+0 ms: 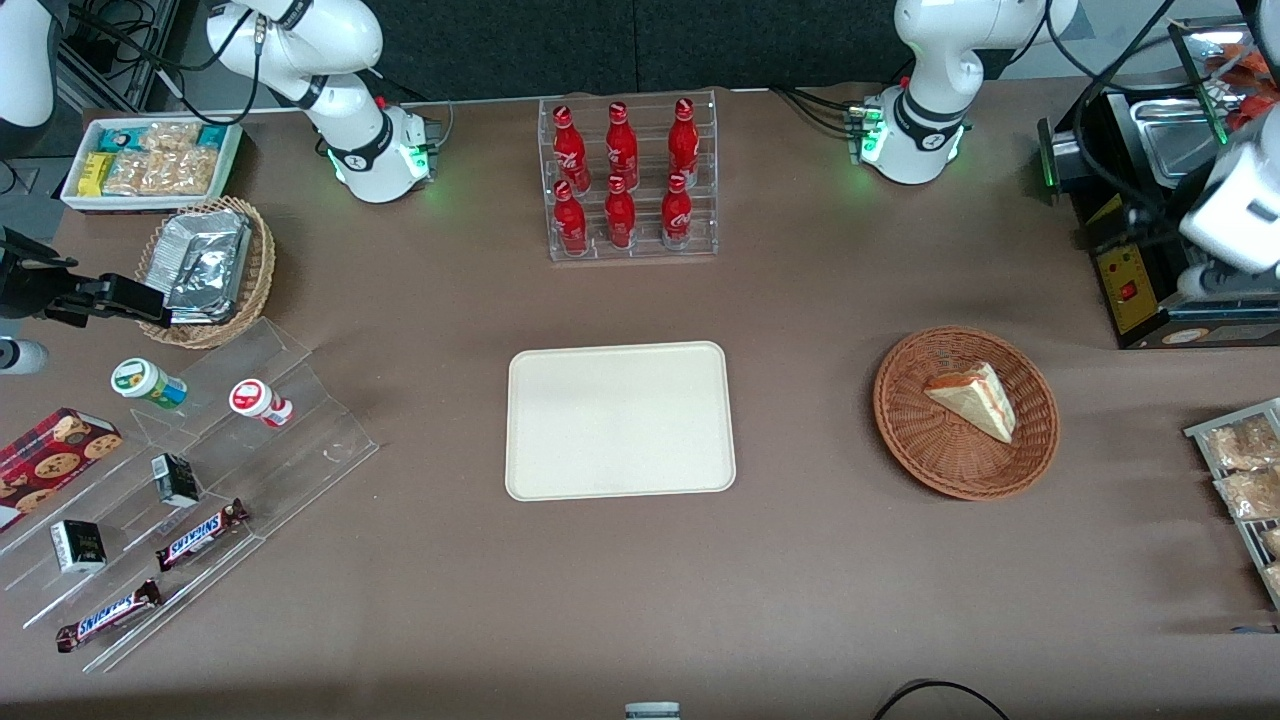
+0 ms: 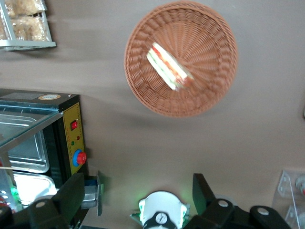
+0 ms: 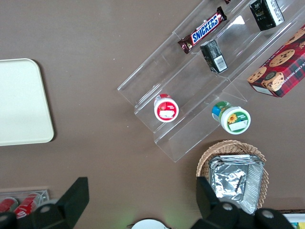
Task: Place sandwich from basket to tray
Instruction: 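Move the left gripper over the wicker basket above the wrapped sandwich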
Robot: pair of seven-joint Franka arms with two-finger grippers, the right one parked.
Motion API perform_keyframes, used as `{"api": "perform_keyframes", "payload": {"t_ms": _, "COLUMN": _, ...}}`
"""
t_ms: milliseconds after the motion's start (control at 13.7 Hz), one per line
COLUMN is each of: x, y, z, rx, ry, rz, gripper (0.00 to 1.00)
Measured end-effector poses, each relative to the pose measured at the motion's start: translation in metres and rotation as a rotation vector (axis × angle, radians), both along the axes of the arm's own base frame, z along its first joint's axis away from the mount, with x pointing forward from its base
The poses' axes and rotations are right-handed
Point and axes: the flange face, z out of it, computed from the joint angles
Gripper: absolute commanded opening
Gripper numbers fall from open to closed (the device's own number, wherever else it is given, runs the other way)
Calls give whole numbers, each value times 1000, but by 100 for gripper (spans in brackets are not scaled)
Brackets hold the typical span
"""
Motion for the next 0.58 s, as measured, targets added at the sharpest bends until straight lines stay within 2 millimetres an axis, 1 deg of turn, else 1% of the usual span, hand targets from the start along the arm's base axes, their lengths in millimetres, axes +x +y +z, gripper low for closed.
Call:
{"api": "perform_keyframes", "payload": {"t_ms": 146, "x": 9, "y": 16, "z": -33, "rx": 21, "ry": -13, "rz": 105, "gripper": 100}}
{"api": "perform_keyframes", "payload": {"t_ms": 292, "x": 11, "y": 26, "z": -68, "rx": 39, "ry": -32, "rz": 203, "gripper": 100}}
{"api": "perform_keyframes", "payload": {"t_ms": 438, "x": 10, "y": 35, "z": -94, "rx": 50, "ry": -63, "rz": 286, "gripper": 100}}
{"api": "perform_keyframes", "payload": {"t_ms": 584, "x": 4, "y": 43, "z": -115, "rx": 54, "ry": -106, "rz": 367, "gripper": 100}}
